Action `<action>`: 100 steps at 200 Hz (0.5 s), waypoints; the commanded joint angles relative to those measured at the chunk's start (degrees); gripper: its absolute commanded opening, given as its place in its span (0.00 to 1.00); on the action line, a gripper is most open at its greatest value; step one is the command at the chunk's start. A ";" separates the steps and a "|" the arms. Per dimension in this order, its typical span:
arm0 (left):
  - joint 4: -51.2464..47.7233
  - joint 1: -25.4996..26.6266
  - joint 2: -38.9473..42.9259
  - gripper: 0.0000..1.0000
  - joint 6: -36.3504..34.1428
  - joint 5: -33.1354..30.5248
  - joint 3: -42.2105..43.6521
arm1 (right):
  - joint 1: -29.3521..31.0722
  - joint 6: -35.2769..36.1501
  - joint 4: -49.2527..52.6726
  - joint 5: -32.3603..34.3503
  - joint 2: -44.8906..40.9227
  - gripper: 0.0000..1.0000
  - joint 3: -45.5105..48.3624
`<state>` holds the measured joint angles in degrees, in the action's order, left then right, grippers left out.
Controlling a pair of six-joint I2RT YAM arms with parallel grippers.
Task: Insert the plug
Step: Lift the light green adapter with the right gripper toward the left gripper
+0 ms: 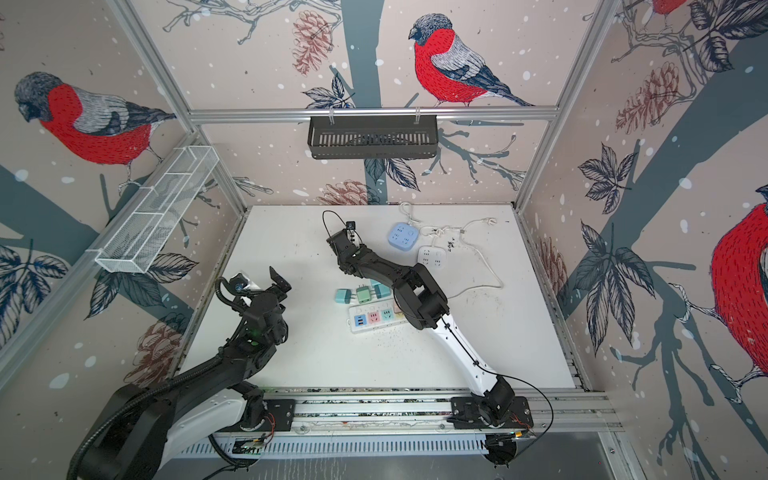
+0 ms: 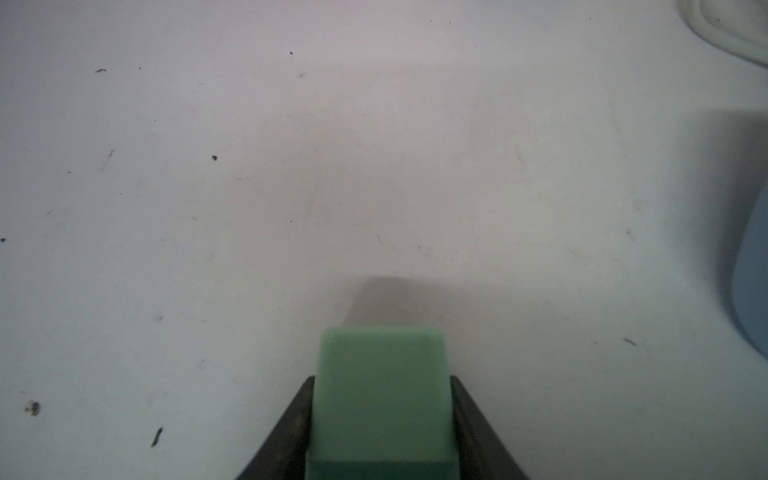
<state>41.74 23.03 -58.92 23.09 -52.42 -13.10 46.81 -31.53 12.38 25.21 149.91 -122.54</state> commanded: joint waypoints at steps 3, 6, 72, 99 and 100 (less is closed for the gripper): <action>2.73 -0.14 -0.15 0.97 0.46 0.08 -0.08 | 0.29 0.71 1.64 -1.96 -0.39 0.36 0.60; 2.68 -0.17 -0.15 0.97 0.48 0.08 -0.08 | 0.30 0.80 1.60 -2.07 -0.54 0.35 0.72; 2.69 -0.17 -0.45 0.97 0.29 0.21 -0.26 | 0.91 5.66 -6.23 -2.74 -15.40 0.18 15.56; 2.65 -0.13 -1.19 0.97 -0.11 0.68 -0.80 | 1.01 10.13 -16.95 -2.97 -28.06 0.17 30.20; 2.65 -0.15 -1.24 0.97 -0.13 0.71 -0.84 | 1.01 10.28 -17.44 -3.02 -28.56 0.17 30.80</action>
<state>41.74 23.03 -59.66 22.90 -52.05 -13.17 47.66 -26.37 6.39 21.93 129.67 -100.29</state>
